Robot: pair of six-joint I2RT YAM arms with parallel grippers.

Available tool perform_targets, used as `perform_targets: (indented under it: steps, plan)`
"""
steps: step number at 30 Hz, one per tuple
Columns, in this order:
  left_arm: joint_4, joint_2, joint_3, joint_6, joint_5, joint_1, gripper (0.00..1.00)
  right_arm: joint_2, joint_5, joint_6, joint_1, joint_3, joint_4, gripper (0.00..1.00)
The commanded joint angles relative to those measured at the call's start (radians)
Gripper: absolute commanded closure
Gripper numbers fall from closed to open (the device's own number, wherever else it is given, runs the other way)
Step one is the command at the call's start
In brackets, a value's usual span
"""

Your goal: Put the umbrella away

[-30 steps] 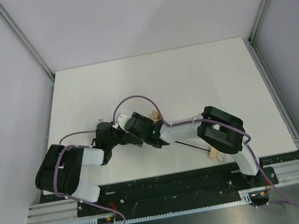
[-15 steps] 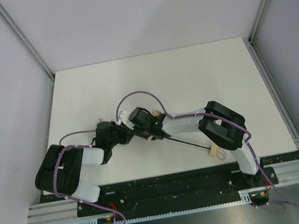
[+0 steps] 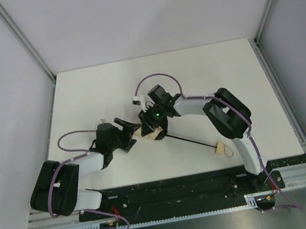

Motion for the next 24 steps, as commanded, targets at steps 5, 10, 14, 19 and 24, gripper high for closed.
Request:
perform_targets:
  steps: [5, 10, 14, 19, 24]
  plan:
    - [-0.154, 0.118, 0.041, 0.040, 0.026, -0.043, 0.03, 0.160, -0.433, 0.237, -0.079, -0.060, -0.079, 1.00]
    - [-0.146, 0.212, 0.097, -0.010, 0.017, -0.100, 0.07, 0.180, -0.497, 0.306, -0.093, -0.059, 0.003, 1.00]
    - [-0.143, 0.254, 0.086, -0.040, -0.026, -0.109, 0.31, 0.185, -0.548, 0.367, -0.090, -0.061, 0.084, 1.00]
    - [-0.113, 0.255, 0.051, -0.039, -0.050, -0.110, 0.81, 0.135, -0.529, 0.382, -0.079, -0.063, 0.115, 0.99]
    - [-0.104, 0.232, 0.030, -0.027, -0.060, -0.109, 0.99, 0.018, -0.290, 0.309, -0.067, -0.064, 0.031, 0.57]
